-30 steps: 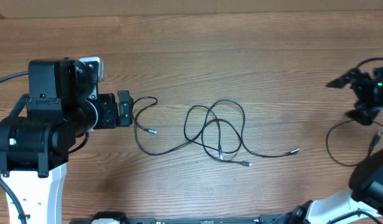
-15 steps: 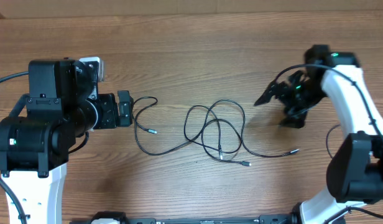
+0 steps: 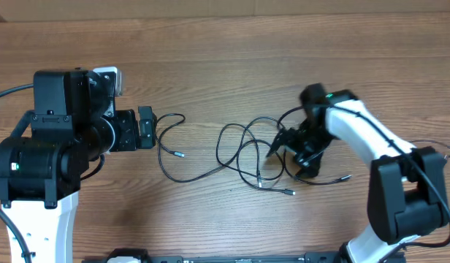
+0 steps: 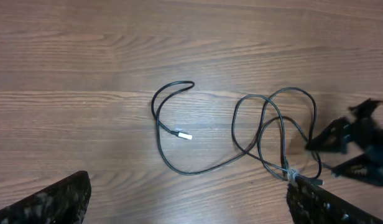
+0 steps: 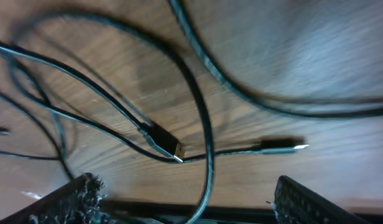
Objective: Untangle cables
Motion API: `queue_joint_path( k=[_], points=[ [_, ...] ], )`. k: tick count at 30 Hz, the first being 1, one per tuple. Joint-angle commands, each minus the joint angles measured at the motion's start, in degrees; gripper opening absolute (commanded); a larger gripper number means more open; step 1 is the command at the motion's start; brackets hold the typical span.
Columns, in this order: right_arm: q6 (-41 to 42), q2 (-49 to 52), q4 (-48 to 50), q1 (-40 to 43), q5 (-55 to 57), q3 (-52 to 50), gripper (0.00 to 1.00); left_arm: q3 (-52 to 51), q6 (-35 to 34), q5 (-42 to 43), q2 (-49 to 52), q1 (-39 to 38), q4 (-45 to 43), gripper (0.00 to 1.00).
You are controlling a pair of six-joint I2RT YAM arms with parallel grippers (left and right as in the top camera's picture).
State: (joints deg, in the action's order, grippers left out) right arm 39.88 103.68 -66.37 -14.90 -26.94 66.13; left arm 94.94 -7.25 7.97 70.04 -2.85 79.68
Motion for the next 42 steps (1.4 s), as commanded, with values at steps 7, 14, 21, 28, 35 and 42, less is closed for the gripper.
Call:
queue_joint_path(
  k=[7,14,21,28,35,42],
  points=[
    [13.5,-0.5,7.2,-10.9,0.3,-3.7,0.04,-0.1,1.1,0.6,0.1,0.3,-0.2,1.0],
    [14.6,-3.6,6.0,-11.7,6.3,0.0,0.04,-0.1,1.1,0.6,0.1,0.3,-0.2,1.0],
    [11.4,-15.8,-0.2,-11.7,20.2,16.8,0.04,-0.1,1.1,0.6,0.1,0.3,-0.2,0.99],
    [10.7,-21.9,2.5,-11.6,32.0,29.4,0.04,-0.1,1.0,0.6,0.1,0.3,-0.2,1.0],
    [10.7,-26.7,15.7,-11.6,42.1,32.7,0.04,-0.1,1.0,0.6,0.1,0.3,-0.2,1.0],
    [10.6,-28.3,27.7,-11.6,64.0,32.6,0.04,-0.1,1.1,0.6,0.1,0.3,-0.2,1.0]
  ],
)
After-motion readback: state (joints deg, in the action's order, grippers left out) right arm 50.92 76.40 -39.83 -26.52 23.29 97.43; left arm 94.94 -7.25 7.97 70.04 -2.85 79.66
